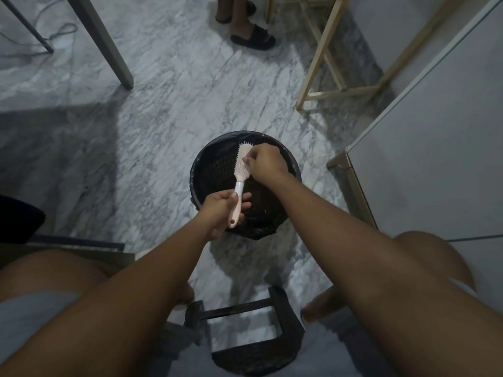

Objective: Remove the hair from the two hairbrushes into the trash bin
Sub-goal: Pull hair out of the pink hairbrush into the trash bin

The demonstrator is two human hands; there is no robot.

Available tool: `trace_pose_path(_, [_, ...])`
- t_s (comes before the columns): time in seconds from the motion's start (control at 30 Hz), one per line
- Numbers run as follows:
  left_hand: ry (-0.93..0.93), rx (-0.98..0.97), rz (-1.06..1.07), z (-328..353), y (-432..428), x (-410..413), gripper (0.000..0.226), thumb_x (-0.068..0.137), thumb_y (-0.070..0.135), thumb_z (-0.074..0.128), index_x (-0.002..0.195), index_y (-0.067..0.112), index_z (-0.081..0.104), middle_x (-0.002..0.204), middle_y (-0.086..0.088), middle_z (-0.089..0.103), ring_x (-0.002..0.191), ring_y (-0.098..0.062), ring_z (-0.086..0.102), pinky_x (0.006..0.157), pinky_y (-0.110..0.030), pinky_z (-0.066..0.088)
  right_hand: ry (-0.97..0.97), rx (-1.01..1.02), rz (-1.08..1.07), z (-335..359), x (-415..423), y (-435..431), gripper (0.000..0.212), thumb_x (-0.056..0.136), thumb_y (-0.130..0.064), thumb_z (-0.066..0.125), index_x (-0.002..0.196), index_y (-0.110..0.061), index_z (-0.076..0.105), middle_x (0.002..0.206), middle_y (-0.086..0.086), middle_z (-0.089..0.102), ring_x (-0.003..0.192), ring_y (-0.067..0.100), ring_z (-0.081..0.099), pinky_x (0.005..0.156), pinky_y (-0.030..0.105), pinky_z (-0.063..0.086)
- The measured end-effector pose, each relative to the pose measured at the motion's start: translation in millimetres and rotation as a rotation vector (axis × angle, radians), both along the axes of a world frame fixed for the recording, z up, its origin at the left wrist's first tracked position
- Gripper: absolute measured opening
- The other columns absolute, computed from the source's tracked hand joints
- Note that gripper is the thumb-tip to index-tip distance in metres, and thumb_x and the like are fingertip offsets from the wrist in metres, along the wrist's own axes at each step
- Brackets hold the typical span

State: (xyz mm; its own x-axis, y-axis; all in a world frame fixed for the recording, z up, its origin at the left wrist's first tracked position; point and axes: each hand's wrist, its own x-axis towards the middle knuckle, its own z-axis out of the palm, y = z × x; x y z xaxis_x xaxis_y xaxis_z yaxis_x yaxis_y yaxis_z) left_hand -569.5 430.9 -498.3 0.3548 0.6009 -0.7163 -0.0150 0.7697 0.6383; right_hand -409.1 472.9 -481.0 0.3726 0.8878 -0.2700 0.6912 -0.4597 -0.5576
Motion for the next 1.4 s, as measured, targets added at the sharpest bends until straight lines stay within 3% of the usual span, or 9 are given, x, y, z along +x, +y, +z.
trace_pose_path(0.2, [-0.008, -0.025, 0.069, 0, 7, -3, 0.026, 0.108, 0.011, 0.038, 0.128, 0.002, 0.053, 0.114, -0.007, 0.072, 0.099, -0.018, 0.070, 0.058, -0.028, 0.054, 0.048, 0.122, -0.179, 0, 15, 3, 0.036, 0.099, -0.037, 0.049, 0.080, -0.014, 0.067, 0.087, 0.007, 0.071, 0.082, 0.025, 0.065, 0.073, 0.032, 0.050])
trace_pose_path(0.3, [-0.021, -0.050, 0.071, 0, 12, -7, 0.023, 0.109, 0.010, 0.035, 0.123, 0.008, 0.052, 0.114, -0.005, 0.071, 0.100, -0.017, 0.070, 0.066, -0.030, 0.055, 0.094, 0.106, -0.218, -8, 20, 0, 0.054, 0.103, -0.041, 0.037, 0.077, -0.005, 0.068, 0.082, 0.011, 0.072, 0.080, 0.029, 0.067, 0.079, 0.036, 0.053])
trace_pose_path(0.37, [-0.034, -0.071, 0.072, -2, 14, -8, 0.024, 0.108, 0.009, 0.035, 0.124, 0.009, 0.052, 0.117, -0.005, 0.070, 0.104, -0.018, 0.069, 0.072, -0.035, 0.055, 0.125, 0.088, -0.178, -13, 16, -5, 0.051, 0.105, -0.036, 0.037, 0.080, -0.003, 0.067, 0.090, 0.014, 0.073, 0.084, 0.028, 0.065, 0.085, 0.034, 0.051])
trace_pose_path(0.4, [-0.041, -0.081, 0.074, -2, 15, -8, 0.025, 0.107, 0.008, 0.035, 0.127, 0.009, 0.052, 0.119, -0.006, 0.070, 0.105, -0.018, 0.069, 0.073, -0.036, 0.056, 0.151, 0.089, -0.148, -15, 12, -7, 0.046, 0.105, -0.033, 0.038, 0.085, -0.003, 0.066, 0.097, 0.016, 0.072, 0.089, 0.028, 0.063, 0.091, 0.036, 0.049])
trace_pose_path(0.47, [-0.044, -0.111, 0.074, -3, 16, -8, 0.027, 0.107, 0.009, 0.038, 0.131, 0.009, 0.051, 0.119, -0.007, 0.070, 0.106, -0.019, 0.069, 0.074, -0.038, 0.056, 0.221, 0.079, -0.107, -17, 5, -11, 0.043, 0.105, -0.034, 0.038, 0.119, -0.003, 0.065, 0.128, 0.015, 0.065, 0.120, 0.028, 0.058, 0.110, 0.036, 0.040])
trace_pose_path(0.57, [-0.019, -0.155, 0.072, -7, 18, -5, 0.028, 0.106, 0.012, 0.040, 0.131, 0.011, 0.053, 0.114, -0.005, 0.071, 0.099, -0.016, 0.068, 0.072, -0.037, 0.055, 0.246, 0.057, -0.102, -19, 0, -10, 0.053, 0.105, -0.038, 0.038, 0.147, -0.006, 0.043, 0.151, 0.013, 0.046, 0.143, 0.027, 0.039, 0.117, 0.032, 0.027])
trace_pose_path(0.87, [0.122, -0.214, 0.045, -34, 26, 5, 0.019, 0.103, 0.011, 0.048, 0.108, 0.008, 0.067, 0.093, -0.004, 0.064, 0.079, -0.016, 0.058, 0.070, -0.034, 0.047, 0.311, 0.008, -0.137, -43, 1, -9, 0.060, 0.103, -0.044, 0.041, 0.151, -0.008, 0.037, 0.151, 0.015, 0.045, 0.143, 0.028, 0.039, 0.116, 0.031, 0.029])
trace_pose_path(1.17, [0.127, -0.299, 0.053, -46, 38, 17, 0.031, 0.103, 0.014, 0.051, 0.131, 0.002, 0.058, 0.095, -0.010, 0.064, 0.086, -0.021, 0.060, 0.073, -0.035, 0.049, 0.378, -0.018, -0.127, -41, 12, -3, 0.066, 0.101, -0.046, 0.045, 0.154, -0.009, 0.030, 0.155, 0.015, 0.040, 0.145, 0.027, 0.034, 0.117, 0.033, 0.028])
trace_pose_path(1.4, [0.149, -0.247, -0.003, 24, 52, 40, 0.030, 0.103, 0.014, 0.050, 0.130, 0.006, 0.059, 0.101, -0.012, 0.065, 0.090, -0.023, 0.061, 0.072, -0.036, 0.049, 0.332, -0.006, -0.145, 31, 35, -2, 0.066, 0.102, -0.047, 0.043, 0.154, -0.010, 0.028, 0.157, 0.014, 0.037, 0.146, 0.030, 0.031, 0.120, 0.042, 0.028])
